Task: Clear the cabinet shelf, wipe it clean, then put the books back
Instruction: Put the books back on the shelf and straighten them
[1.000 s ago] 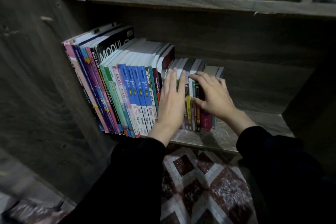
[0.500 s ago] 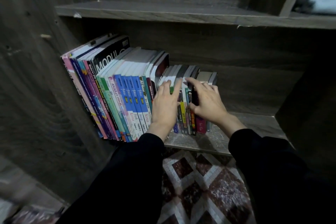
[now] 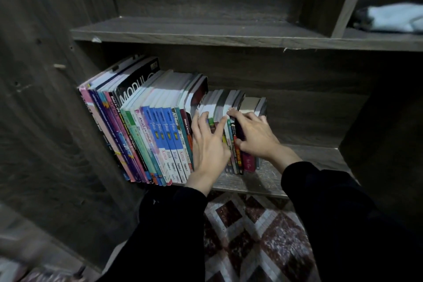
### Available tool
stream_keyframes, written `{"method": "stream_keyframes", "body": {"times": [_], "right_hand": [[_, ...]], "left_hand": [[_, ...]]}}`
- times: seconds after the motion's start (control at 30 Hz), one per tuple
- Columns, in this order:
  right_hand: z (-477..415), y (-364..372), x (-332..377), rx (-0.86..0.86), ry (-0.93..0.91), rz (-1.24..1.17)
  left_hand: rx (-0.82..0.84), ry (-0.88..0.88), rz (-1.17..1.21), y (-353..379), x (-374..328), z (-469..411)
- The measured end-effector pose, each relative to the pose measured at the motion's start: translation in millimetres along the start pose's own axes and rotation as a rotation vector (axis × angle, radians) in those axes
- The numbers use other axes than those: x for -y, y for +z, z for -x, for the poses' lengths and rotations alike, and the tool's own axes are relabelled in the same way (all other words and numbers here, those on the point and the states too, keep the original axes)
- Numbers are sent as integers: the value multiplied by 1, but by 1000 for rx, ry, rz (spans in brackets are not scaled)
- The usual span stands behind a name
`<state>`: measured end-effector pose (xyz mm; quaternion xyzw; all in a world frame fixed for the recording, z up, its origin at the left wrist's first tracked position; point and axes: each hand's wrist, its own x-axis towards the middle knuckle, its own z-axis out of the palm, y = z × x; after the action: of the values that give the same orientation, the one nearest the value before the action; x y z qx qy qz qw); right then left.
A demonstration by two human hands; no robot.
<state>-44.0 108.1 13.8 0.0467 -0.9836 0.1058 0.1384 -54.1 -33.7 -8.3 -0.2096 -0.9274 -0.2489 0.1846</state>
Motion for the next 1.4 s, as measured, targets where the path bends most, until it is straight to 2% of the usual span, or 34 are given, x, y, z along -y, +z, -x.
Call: {"method": "stream_keyframes", "body": {"times": [0.13,0.3,0.4,0.6,0.77,0.93,1.13,1.4], "right_hand": [[0,-2,0,-1,4,-11],[-1,0,-1,-1,-2,-7],[-1,-1,-1,6,0,-14],[0,-2,-1,9,-1,-2],[-1,-7,2,39,9,26],[-1,-13,6,77,1,73],[-9,-14,14,202,-9,318],[-3,-13,17,167,12,363]], "left_hand": [[-83,3,48,6,2,23],[31,-28,395,5,-5,16],[71,-69,476,3,-9,3],[-16,-115,435,-2,-4,31],[138,-159,555,-2,-7,27],[193,-221,561,-37,-8,50],[235,-213,476,-94,7,61],[178,-131,382,-126,3,45]]}}
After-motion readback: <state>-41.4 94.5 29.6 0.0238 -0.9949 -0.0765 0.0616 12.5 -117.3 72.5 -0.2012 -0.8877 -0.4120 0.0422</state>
